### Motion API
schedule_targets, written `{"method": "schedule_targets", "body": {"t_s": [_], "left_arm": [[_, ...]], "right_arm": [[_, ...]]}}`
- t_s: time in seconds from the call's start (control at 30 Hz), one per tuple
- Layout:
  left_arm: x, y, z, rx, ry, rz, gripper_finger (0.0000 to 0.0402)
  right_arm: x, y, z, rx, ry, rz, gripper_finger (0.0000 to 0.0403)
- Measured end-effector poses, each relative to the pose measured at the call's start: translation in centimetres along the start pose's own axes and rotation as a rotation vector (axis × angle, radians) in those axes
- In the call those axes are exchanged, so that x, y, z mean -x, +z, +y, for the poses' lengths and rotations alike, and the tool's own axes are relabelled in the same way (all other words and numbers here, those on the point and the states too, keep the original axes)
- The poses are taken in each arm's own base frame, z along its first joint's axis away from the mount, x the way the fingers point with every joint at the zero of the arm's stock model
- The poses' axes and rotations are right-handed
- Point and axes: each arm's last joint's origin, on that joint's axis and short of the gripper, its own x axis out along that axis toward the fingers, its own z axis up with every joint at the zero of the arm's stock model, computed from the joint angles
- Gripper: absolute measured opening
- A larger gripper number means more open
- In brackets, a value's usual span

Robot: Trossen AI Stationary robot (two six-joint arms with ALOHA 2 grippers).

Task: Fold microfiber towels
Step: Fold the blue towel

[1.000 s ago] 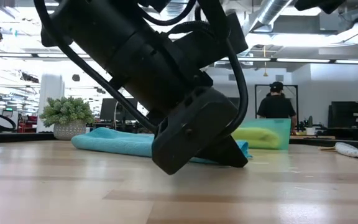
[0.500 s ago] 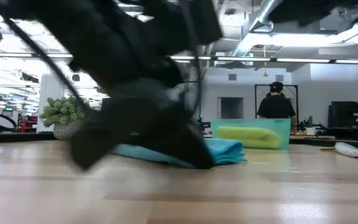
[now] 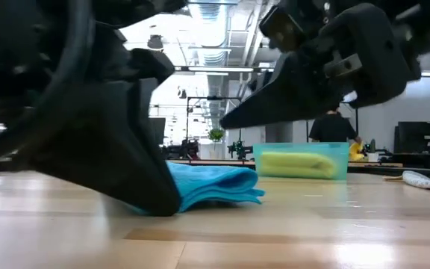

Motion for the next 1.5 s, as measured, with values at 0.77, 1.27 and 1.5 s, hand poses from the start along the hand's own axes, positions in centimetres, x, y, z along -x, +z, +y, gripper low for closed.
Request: {"method": "schedule_targets", "body": {"t_s": [0.77,1.27,1.5], "left_arm": [[1.3,0.3,-1.4,0.077,-0.001,-0.046,0.0030],[1.9,1.3,-1.7,0.097,-0.005,-0.075,0.0030],[1.9,1.3,-1.8,0.135,-0.041,-0.062,0.0032]], "right_arm": [[-0.9,-0.4,0.2,0.069,0.031,-0.088,0.0065],[-3.8,-4.7,-0.2,-0.091,0.086,-0.009,0.0065],[-3.8,-4.7,-0.2,-0.093,0.085,-0.009,0.0065]]}}
